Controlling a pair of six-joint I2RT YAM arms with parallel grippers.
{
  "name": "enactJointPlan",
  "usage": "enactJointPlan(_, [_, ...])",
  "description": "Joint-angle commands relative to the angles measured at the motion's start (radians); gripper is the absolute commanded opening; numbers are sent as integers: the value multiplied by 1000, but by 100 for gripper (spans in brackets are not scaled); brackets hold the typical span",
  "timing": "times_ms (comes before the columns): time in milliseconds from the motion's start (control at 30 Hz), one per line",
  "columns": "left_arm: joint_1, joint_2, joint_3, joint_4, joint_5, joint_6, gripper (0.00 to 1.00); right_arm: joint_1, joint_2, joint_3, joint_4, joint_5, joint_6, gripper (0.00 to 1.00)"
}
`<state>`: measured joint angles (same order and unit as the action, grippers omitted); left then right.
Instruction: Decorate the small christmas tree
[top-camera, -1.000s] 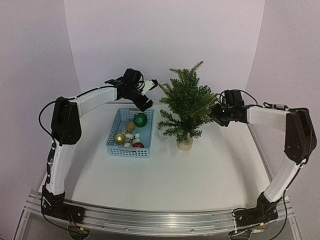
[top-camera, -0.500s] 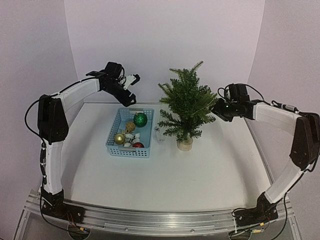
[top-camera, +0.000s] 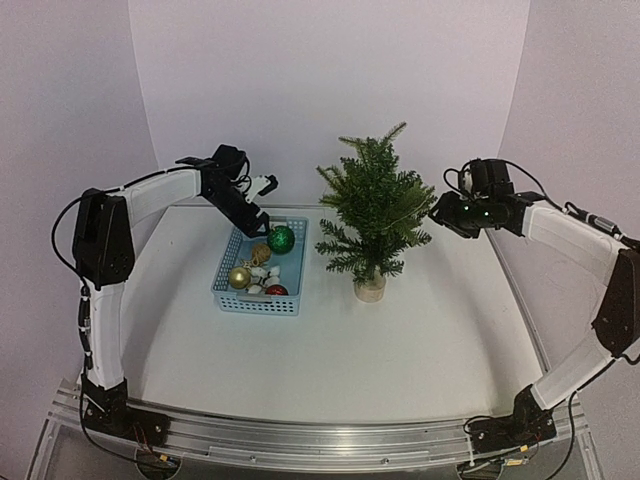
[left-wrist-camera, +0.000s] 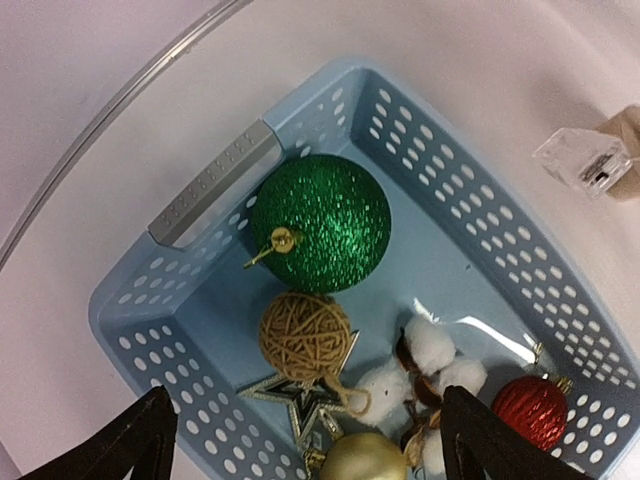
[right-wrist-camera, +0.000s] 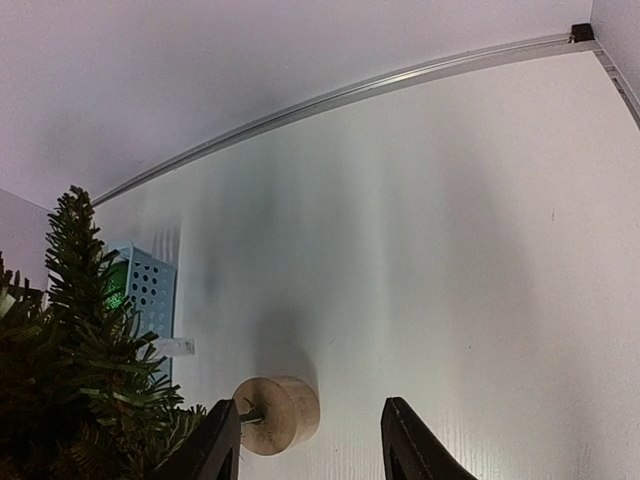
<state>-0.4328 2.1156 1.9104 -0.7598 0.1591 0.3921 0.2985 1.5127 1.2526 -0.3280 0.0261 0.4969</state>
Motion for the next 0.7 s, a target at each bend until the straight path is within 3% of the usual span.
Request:
enactJointPlan(0, [0, 42, 63, 109, 95, -87, 94, -4, -8, 40, -16, -11, -13, 48])
enactJointPlan(100, [-2, 80, 71, 138, 76, -108, 94, -5, -13, 35, -16, -9, -13, 48])
enactJointPlan(200, [-6, 85, 101, 160, 113, -35, 90, -4, -18, 27, -16, -11, -17, 48])
enactJointPlan(400, [-13, 100, 187, 21, 326, 461, 97, -4, -1, 33, -16, -18, -16, 48])
enactJointPlan(500, [-23, 149, 230, -48, 285, 650, 99, -4, 4, 34, -16, -18, -12, 48])
enactJointPlan(667, [-63, 254, 304, -86, 90, 830, 99, -4, 5, 30, -15, -18, -11, 48])
